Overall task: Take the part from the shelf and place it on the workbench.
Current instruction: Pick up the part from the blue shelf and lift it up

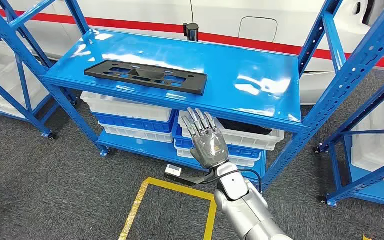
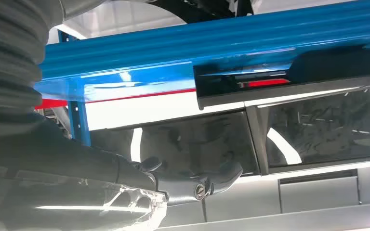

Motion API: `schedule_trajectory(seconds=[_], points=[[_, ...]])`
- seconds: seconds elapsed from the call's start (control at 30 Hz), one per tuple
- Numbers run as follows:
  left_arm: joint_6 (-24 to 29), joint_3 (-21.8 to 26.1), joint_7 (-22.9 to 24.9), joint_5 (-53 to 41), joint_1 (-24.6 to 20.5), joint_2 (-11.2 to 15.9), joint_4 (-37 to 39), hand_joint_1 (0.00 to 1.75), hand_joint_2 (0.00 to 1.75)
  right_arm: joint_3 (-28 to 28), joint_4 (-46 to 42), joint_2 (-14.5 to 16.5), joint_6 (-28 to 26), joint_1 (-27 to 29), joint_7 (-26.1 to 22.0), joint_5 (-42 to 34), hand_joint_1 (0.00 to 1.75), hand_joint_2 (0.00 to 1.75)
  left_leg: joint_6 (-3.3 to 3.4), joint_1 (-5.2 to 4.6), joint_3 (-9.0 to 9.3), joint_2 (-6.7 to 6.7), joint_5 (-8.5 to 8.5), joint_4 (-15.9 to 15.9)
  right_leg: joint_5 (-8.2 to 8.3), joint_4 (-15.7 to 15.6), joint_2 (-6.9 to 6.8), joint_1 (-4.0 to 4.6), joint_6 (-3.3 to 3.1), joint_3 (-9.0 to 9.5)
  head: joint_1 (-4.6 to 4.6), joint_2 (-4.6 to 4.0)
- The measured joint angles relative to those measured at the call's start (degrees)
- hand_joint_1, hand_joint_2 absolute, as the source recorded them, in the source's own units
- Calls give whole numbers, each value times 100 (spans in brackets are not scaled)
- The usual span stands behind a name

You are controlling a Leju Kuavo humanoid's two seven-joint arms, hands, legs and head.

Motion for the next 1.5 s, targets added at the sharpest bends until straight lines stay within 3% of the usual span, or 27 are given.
schedule_trajectory(seconds=[0.07,0.1,0.13,0.2,0.27,0.37,0.43,0.53,0.57,0.6,0.63,0.7,0.77,0.83,0.93,1.03,1.07,1.1,1.13,1.2,1.27,1.3,1.4,1.5], points=[[-1,0,0,-8,6,0,1,0,0,0,11,10,0,2,16,33,0,175,-11,8,-115,2,52,96,-16,1,5,1,5,12,-1,0],[-1,0,1,-19,9,1,1,0,0,0,19,23,0,2,26,56,0,175,-18,16,-160,4,169,62,-34,1,11,2,10,30,-3,0],[-1,0,1,-32,10,3,1,0,0,0,26,44,0,0,29,69,0,175,-13,23,-83,6,384,-196,-54,1,18,2,24,57,-4,0],[-1,-1,1,-52,3,9,1,0,0,0,37,104,-1,-18,15,69,0,175,29,18,254,16,821,-985,-102,1,32,18,65,116,-8,0],[-1,-2,1,-59,-10,13,1,0,0,0,53,157,-2,-56,3,67,0,175,101,-15,457,13,951,-1414,-146,0,39,47,123,141,-3,0],[-3,-2,0,-67,-16,8,1,0,0,1,83,217,-6,-100,3,88,0,175,234,-56,539,3,920,-1484,-192,-9,35,54,227,164,3,0],[-6,-2,-4,-77,-18,2,1,0,0,6,122,258,-13,-152,18,124,0,175,319,-46,645,11,946,-1573,-315,243,24,57,249,52,14,0],[-14,-2,-10,-92,-33,3,1,0,0,12,267,281,-20,-238,52,159,0,175,396,-57,695,6,930,-1608,-692,1367,17,44,210,-590,32,0],[-15,-2,-9,-94,-33,3,1,0,0,13,320,281,-20,-244,57,163,0,175,401,-62,706,-3,914,-1605,-733,1624,17,41,228,-773,34,0],[-15,-1,-9,-95,-30,1,1,0,0,14,369,285,-20,-248,61,166,0,175,400,-65,721,-14,895,-1602,-680,1666,17,39,266,-848,38,0],[-15,-1,-7,-95,-27,-2,1,0,0,15,417,292,-20,-264,68,168,0,175,388,-65,745,-24,872,-1595,-529,1450,16,39,316,-791,42,0],[-12,-1,3,-95,-26,-9,2,0,0,18,507,313,-21,-340,100,182,0,175,347,-73,795,-39,808,-1563,-135,627,9,44,375,-450,50,-1],[-7,-2,21,-95,-28,-9,3,0,0,23,605,345,-22,-453,150,213,0,175,286,-97,813,-43,729,-1522,80,93,1,56,323,-199,54,-1],[-3,-1,33,-95,-30,-8,3,0,0,26,702,378,-24,-547,187,232,0,175,225,-94,818,-36,683,-1514,100,28,5,69,228,-155,55,-1],[1,-1,34,-95,-32,-3,2,0,0,25,802,434,-28,-640,202,233,0,175,133,-43,723,-18,541,-1302,101,-16,16,4,117,-94,32,-1],[3,-2,34,-96,-29,-2,2,0,0,27,906,482,-28,-697,208,232,0,175,38,-4,181,-4,117,-297,59,-28,13,-9,42,-30,-14,-1],[3,-2,34,-96,-23,-2,3,0,0,27,944,487,-28,-703,210,231,0,175,13,9,-10,-2,59,-17,43,-27,13,-6,30,-15,-12,0],[3,-1,34,-96,-17,-1,3,0,0,28,983,488,-28,-704,210,231,0,175,-5,23,-123,2,113,78,25,-25,16,-4,27,1,-14,0],[3,-1,34,-95,-13,3,3,0,0,30,1013,490,-28,-706,210,231,0,175,-13,37,-119,5,279,-57,7,-24,20,-5,32,24,-16,0],[3,0,34,-95,-13,14,3,0,0,31,1055,497,-28,-722,215,231,0,175,-10,60,117,14,726,-715,-35,-24,31,-9,64,76,-21,0],[3,-1,34,-96,-26,19,6,0,0,30,1102,510,-28,-783,223,229,0,175,27,42,379,15,958,-1281,-81,-17,40,31,121,101,-22,0],[3,-1,34,-96,-32,19,8,0,0,29,1129,516,-29,-818,226,228,0,175,58,23,457,11,994,-1434,-100,-16,42,49,156,104,-20,0],[5,0,34,-99,-34,11,11,0,0,28,1181,524,-32,-869,240,223,0,175,185,-18,517,-6,982,-1486,-146,14,37,64,262,82,-7,-1],[11,2,35,-104,-38,8,12,0,0,30,1228,535,-35,-923,255,217,0,175,311,-23,585,4,996,-1556,-397,592,19,54,257,-218,17,-1]])
